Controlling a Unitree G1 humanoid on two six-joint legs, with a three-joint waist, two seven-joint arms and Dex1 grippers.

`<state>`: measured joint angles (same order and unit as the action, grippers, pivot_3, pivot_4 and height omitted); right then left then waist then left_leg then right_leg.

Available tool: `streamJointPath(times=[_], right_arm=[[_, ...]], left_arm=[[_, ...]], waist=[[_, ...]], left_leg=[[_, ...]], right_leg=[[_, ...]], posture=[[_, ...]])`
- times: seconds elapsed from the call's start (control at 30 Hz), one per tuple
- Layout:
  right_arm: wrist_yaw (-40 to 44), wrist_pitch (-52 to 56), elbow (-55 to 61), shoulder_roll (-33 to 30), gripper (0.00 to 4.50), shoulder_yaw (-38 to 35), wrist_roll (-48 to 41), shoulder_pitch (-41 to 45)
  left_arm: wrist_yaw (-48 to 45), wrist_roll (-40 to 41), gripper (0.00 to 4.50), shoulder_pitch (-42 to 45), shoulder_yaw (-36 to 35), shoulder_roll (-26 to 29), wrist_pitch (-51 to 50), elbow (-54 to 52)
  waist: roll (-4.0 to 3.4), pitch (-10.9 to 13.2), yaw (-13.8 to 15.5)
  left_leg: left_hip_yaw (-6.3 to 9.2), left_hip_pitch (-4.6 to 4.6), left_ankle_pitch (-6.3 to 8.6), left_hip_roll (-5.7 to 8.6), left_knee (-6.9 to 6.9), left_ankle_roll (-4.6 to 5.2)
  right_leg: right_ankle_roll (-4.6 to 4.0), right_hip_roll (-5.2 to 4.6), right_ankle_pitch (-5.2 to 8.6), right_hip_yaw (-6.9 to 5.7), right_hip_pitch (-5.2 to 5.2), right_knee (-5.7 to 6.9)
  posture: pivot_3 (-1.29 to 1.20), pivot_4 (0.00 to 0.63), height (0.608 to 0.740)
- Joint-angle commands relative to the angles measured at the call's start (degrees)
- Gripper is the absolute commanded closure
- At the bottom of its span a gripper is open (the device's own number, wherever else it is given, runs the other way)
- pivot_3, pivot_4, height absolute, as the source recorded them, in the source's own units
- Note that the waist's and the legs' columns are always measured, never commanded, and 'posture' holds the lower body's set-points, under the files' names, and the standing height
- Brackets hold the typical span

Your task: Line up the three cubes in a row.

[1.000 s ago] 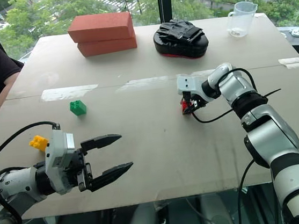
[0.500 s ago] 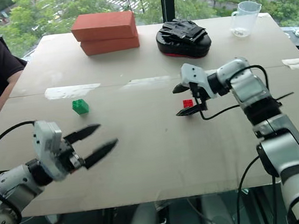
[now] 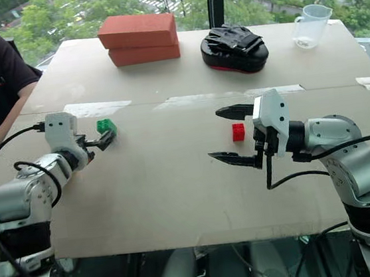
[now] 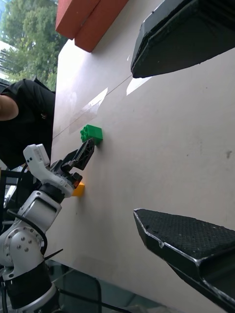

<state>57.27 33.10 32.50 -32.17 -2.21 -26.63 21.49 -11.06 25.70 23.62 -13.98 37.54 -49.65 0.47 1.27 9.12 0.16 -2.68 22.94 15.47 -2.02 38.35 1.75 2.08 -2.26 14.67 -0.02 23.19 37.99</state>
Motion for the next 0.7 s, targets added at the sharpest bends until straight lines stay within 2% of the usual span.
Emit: streamJointPath(times=[0.03, 0.13, 0.23, 0.33, 0.4, 0.43, 0.5, 0.57, 0.7], right_arm=[[-2.9, 0.4, 3.6, -1.4, 0.11, -1.5, -2.2, -0.3], [-4.6, 1.0, 4.9, -2.3, 0.11, -1.7, -3.0, -1.1], [-5.8, 1.2, 6.3, -3.8, 0.00, -2.2, -3.5, -2.5], [-7.0, 1.5, 7.4, -4.9, 0.00, -2.7, -4.3, -3.8], [-7.8, 1.6, 8.0, -5.5, 0.00, -2.9, -4.6, -4.6], [-8.3, 1.6, 8.2, -5.8, 0.00, -3.0, -4.8, -5.1], [-9.4, 1.8, 8.8, -6.1, 0.00, -3.1, -5.3, -5.8], [-10.5, 2.2, 9.5, -6.3, 0.00, -3.5, -6.0, -6.6], [-11.1, 1.1, 10.1, -7.6, 0.00, -4.4, -5.6, -9.7]], left_arm=[[-2.4, -5.6, 0.00, 7.2, 3.5, 0.3, 6.2, 10.7], [-4.6, -7.9, 0.00, 13.7, 5.3, -0.8, 9.2, 21.2], [-7.6, -10.0, 0.63, 18.5, 7.4, -0.9, 9.7, 28.2], [-9.0, -11.4, 1.88, 20.9, 8.2, -0.6, 9.2, 30.8], [-10.7, -12.0, 2.87, 21.6, 8.6, -0.2, 8.9, 30.7], [-11.7, -12.3, 3.19, 21.7, 8.9, 0.2, 8.5, 30.1], [-16.4, -12.1, 3.15, 21.5, 9.8, 1.9, 8.9, 27.8], [-25.2, -9.6, 3.15, 21.6, 10.5, 3.8, 9.5, 24.7], [-50.3, -6.3, 3.15, 22.6, 17.0, 8.2, 14.0, 19.3]], waist=[[0.04, 0.0, 0.1], [0.04, 0.0, 0.1], [0.13, 0.0, 0.5], [0.14, 0.0, 0.5], [0.14, 0.0, 0.5], [0.14, 0.0, 0.5], [0.15, 0.0, 0.4], [0.21, 0.1, 0.4], [0.22, 0.1, 0.7]], left_leg=[[0.03, 0.00, 0.01, -0.01, 0.00, 0.02], [-0.01, 0.02, -0.04, -0.06, 0.01, -0.06], [0.01, 0.10, -0.04, -0.03, 0.04, -0.06], [0.00, 0.14, -0.04, -0.04, 0.04, -0.06], [0.01, 0.15, -0.04, -0.04, 0.04, -0.06], [0.02, 0.15, -0.04, -0.05, 0.05, -0.07], [0.02, 0.15, -0.04, -0.05, 0.05, -0.07], [0.02, 0.15, -0.05, -0.06, 0.06, -0.08], [0.01, 0.20, -0.06, -0.08, 0.07, -0.09]], right_leg=[[0.00, 0.03, 0.00, -0.03, 0.00, -0.01], [0.00, 0.11, 0.01, 0.03, 0.02, -0.04], [0.02, 0.15, 0.01, -0.02, 0.03, -0.07], [0.03, 0.14, 0.02, -0.01, 0.04, -0.12], [0.03, 0.14, 0.02, -0.01, 0.05, -0.10], [0.03, 0.14, 0.02, -0.02, 0.05, -0.09], [0.03, 0.14, 0.02, -0.01, 0.05, -0.07], [0.02, 0.16, 0.02, -0.01, 0.07, -0.05], [0.02, 0.17, 0.02, -0.02, 0.09, -0.07]], posture=[[0.00, 0.150, 0.737], [0.00, 0.150, 0.737], [0.00, 0.150, 0.737], [0.00, 0.150, 0.737], [0.00, 0.150, 0.737], [0.00, 0.150, 0.737], [0.00, 0.150, 0.737], [0.00, 0.150, 0.737], [0.00, 0.150, 0.737]])
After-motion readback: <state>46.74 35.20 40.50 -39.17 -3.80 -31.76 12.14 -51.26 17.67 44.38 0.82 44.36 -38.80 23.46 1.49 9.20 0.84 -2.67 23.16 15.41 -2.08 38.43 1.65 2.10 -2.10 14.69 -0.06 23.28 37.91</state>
